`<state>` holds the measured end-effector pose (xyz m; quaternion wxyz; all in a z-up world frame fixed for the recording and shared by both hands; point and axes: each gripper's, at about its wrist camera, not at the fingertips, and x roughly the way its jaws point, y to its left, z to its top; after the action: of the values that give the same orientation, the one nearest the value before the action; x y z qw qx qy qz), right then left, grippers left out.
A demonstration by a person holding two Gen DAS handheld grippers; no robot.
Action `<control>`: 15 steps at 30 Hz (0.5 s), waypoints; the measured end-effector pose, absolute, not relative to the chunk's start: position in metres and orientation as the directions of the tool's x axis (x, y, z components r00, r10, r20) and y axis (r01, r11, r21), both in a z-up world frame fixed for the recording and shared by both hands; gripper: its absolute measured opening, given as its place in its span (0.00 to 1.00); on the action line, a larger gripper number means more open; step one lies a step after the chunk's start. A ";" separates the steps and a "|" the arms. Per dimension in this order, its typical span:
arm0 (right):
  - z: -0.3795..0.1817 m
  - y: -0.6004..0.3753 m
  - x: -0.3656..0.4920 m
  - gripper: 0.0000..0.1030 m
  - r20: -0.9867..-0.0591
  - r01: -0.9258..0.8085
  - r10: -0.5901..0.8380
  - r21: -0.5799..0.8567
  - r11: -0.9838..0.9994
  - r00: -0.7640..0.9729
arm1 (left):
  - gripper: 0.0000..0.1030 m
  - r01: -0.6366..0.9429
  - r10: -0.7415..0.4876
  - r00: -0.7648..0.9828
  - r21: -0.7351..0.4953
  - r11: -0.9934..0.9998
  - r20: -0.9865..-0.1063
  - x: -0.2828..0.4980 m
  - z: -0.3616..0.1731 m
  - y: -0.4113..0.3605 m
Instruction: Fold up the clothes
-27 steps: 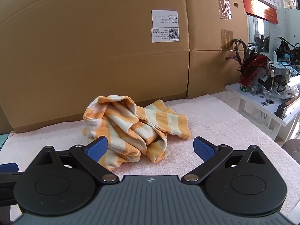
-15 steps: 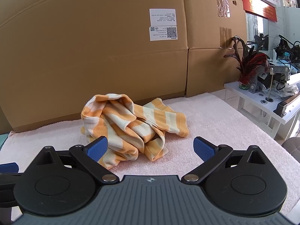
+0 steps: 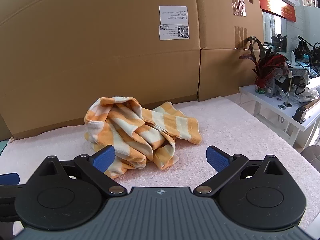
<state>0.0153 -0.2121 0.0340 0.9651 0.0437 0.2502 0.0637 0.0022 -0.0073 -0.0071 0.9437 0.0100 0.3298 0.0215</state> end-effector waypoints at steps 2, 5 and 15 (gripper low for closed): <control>0.033 -0.211 0.015 0.97 -0.476 -0.101 0.143 0.113 0.989 0.868 | 0.99 -0.037 0.050 0.784 0.034 0.999 -0.619 0.002 -0.008 -0.006; 0.032 -0.210 0.015 0.97 -0.480 -0.106 0.144 0.106 0.989 0.865 | 0.99 -0.036 0.045 0.783 0.027 0.999 -0.620 0.002 -0.007 -0.004; 0.029 -0.207 0.016 0.97 -0.484 -0.101 0.136 0.098 0.990 0.864 | 0.99 -0.032 0.030 0.779 0.007 0.999 -0.626 0.005 -0.007 -0.001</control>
<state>0.0158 -0.2072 0.0288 0.9649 0.0344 0.2530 0.0615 0.0048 -0.0006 -0.0072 0.9431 -0.0018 0.3320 0.0163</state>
